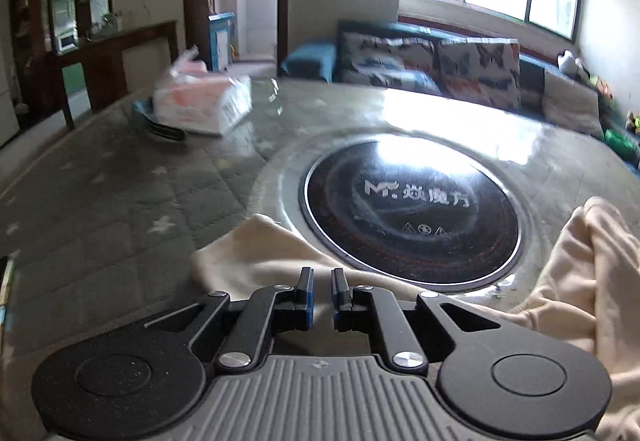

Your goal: Fold clothes

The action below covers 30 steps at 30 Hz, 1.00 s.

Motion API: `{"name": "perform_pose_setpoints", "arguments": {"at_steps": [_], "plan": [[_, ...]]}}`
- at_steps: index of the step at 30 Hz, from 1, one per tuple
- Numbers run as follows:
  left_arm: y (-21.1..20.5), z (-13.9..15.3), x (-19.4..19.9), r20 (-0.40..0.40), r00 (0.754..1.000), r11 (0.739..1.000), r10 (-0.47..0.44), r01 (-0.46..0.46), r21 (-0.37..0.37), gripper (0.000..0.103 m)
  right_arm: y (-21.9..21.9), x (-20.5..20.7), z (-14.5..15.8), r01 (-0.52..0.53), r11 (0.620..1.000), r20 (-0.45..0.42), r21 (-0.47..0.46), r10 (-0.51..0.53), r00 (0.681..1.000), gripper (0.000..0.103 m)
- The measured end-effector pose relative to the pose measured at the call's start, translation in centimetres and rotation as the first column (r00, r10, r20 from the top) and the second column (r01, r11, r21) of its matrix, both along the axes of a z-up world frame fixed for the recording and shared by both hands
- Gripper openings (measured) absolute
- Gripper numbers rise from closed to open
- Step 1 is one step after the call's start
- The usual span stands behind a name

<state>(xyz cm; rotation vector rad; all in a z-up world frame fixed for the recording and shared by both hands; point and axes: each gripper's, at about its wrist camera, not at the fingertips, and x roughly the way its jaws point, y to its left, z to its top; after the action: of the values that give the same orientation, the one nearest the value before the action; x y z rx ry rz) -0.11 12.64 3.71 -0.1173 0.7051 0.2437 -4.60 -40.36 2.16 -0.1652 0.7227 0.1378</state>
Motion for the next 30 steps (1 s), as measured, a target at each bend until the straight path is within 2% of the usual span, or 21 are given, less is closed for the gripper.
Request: {"name": "perform_pose_setpoints", "arguments": {"at_steps": [3,7,10,13,17,20,24,28,29,30], "plan": [[0.5,-0.6,2.0,-0.044,0.999,1.0,-0.005,0.005,-0.004,0.01,-0.1,0.1,0.0,-0.002,1.0,-0.003,0.002,0.002,1.0,0.087],[1.3,-1.1,3.5,-0.054,0.998,0.999,0.019,-0.017,0.049,0.015,-0.1,0.2,-0.1,0.001,1.0,-0.004,0.002,-0.001,1.0,0.088],[2.1,-1.4,4.3,-0.044,0.996,0.99,0.08,-0.074,0.116,0.027,0.0,0.3,-0.1,0.003,1.0,-0.005,0.001,-0.003,1.0,0.089],[2.9,-2.0,4.0,-0.022,0.992,0.981,0.123,-0.118,0.155,0.033,-0.1,0.4,-0.1,0.004,1.0,-0.008,0.003,-0.004,1.0,0.09],[3.0,-1.9,3.3,-0.027,0.988,0.97,0.15,-0.142,0.197,0.033,0.1,0.5,0.0,-0.004,1.0,-0.009,-0.01,0.004,1.0,0.09],[2.8,-1.1,3.0,-0.035,0.989,0.974,0.142,-0.133,0.182,0.032,0.6,0.9,0.5,-0.032,0.999,-0.006,-0.023,0.032,0.999,0.09],[1.1,0.0,2.8,-0.023,0.996,0.985,0.082,-0.078,0.153,0.032,1.8,1.8,1.5,-0.09,0.996,0.002,-0.023,0.09,0.996,0.088],[-1.8,1.0,3.1,-0.015,1.0,0.994,-0.021,0.023,0.104,0.035,3.3,3.5,2.6,-0.16,0.987,0.0,0.007,0.16,0.987,0.079],[-2.7,1.1,3.4,-0.013,0.999,0.994,-0.051,0.052,0.092,0.035,3.7,4.0,2.9,-0.177,0.984,-0.002,0.018,0.177,0.984,0.072],[-3.6,1.3,3.6,-0.011,0.997,0.993,-0.08,0.081,0.081,0.035,4.0,4.7,3.0,-0.186,0.982,-0.005,0.03,0.186,0.983,0.069]]}}
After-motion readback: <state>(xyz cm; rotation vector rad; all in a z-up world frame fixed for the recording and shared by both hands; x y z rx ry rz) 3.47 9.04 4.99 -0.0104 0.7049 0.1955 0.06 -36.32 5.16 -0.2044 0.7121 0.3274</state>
